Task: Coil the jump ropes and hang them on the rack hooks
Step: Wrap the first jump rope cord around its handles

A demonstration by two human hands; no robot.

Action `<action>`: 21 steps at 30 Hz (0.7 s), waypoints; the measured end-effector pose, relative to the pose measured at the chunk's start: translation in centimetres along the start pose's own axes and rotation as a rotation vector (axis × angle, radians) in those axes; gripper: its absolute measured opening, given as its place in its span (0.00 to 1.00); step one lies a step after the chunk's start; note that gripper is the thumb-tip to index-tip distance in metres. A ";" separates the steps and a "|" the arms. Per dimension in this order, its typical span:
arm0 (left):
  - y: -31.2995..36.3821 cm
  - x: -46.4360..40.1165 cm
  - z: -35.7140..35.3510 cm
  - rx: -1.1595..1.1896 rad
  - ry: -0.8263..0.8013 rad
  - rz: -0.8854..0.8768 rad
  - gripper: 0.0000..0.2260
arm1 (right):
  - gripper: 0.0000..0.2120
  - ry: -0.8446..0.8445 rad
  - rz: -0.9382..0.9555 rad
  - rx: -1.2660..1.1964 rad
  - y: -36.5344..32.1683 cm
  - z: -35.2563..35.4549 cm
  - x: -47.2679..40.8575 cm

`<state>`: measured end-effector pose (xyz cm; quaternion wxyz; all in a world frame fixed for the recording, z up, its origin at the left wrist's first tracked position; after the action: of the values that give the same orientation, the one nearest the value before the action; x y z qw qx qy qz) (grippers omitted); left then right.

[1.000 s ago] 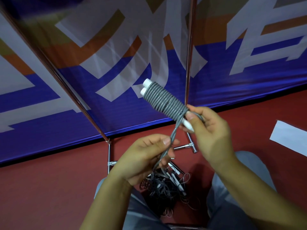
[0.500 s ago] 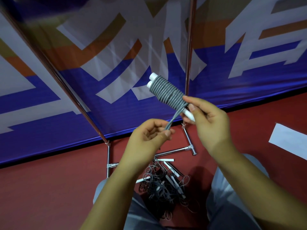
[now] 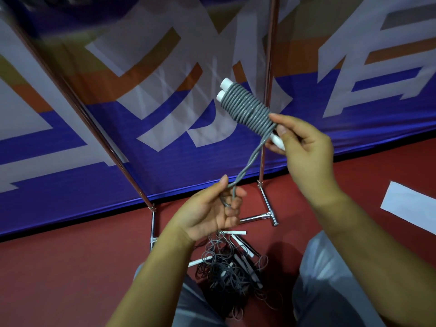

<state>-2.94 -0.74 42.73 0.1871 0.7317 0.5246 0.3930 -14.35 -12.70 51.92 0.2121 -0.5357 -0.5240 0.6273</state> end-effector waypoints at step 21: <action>2.1 0.3 1.5 -0.075 0.359 -0.218 0.11 | 0.13 0.146 -0.089 -0.048 2.3 1.1 -0.2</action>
<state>-0.49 -1.07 43.34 0.1593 0.5815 0.6104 0.5137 -14.60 -14.22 49.83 0.2644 -0.5611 -0.5452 0.5638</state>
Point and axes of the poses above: each hand's wrist, its own x-axis away from the middle knuckle, its own z-axis out of the back of the hand, y = z × x, the point moved 6 cm from there along -x, towards the middle knuckle, and after that the axes turned 3 degrees about z, right-handed, at the moved point
